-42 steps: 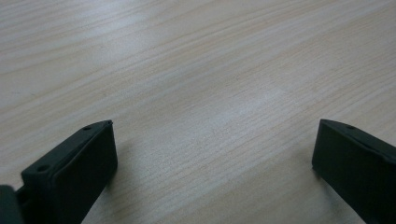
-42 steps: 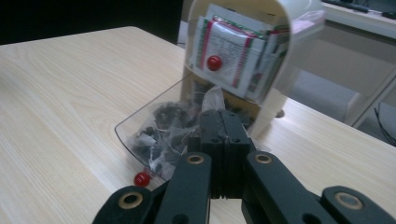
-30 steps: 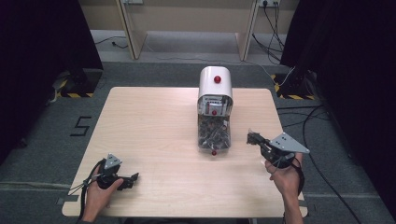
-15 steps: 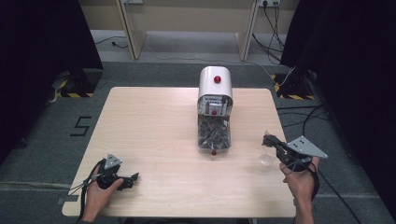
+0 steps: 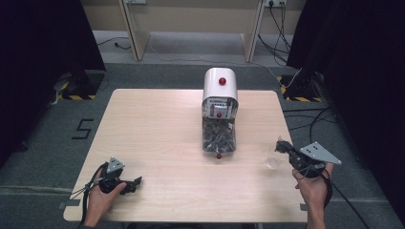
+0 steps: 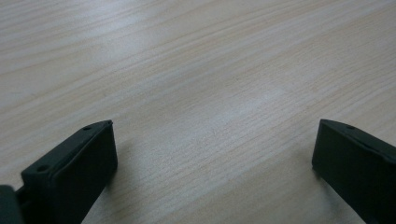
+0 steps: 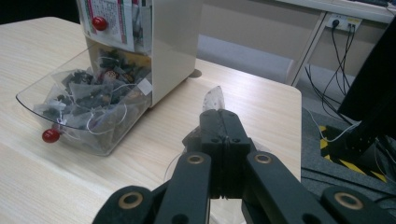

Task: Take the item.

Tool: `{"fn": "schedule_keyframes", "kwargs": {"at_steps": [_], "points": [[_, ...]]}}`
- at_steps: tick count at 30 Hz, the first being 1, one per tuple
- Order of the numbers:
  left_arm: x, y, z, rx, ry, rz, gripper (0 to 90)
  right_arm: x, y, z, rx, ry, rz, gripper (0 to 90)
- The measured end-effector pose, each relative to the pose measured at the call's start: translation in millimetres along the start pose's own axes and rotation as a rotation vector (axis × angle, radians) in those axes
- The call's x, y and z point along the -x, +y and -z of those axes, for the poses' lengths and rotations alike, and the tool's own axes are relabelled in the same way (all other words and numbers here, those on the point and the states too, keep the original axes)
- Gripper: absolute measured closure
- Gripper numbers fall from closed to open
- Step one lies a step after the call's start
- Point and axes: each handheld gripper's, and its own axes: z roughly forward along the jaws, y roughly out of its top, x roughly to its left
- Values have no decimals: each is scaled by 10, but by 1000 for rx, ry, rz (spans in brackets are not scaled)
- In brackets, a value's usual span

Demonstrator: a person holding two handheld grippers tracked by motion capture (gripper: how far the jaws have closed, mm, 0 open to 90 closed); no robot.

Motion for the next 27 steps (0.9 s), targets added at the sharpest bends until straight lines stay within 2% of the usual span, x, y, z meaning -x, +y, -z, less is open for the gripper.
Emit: {"fn": "schedule_keyframes", "kwargs": {"at_steps": [27], "points": [[0, 0, 0, 0, 0, 0, 0, 42, -197, -189, -89, 18, -19, 900]]}}
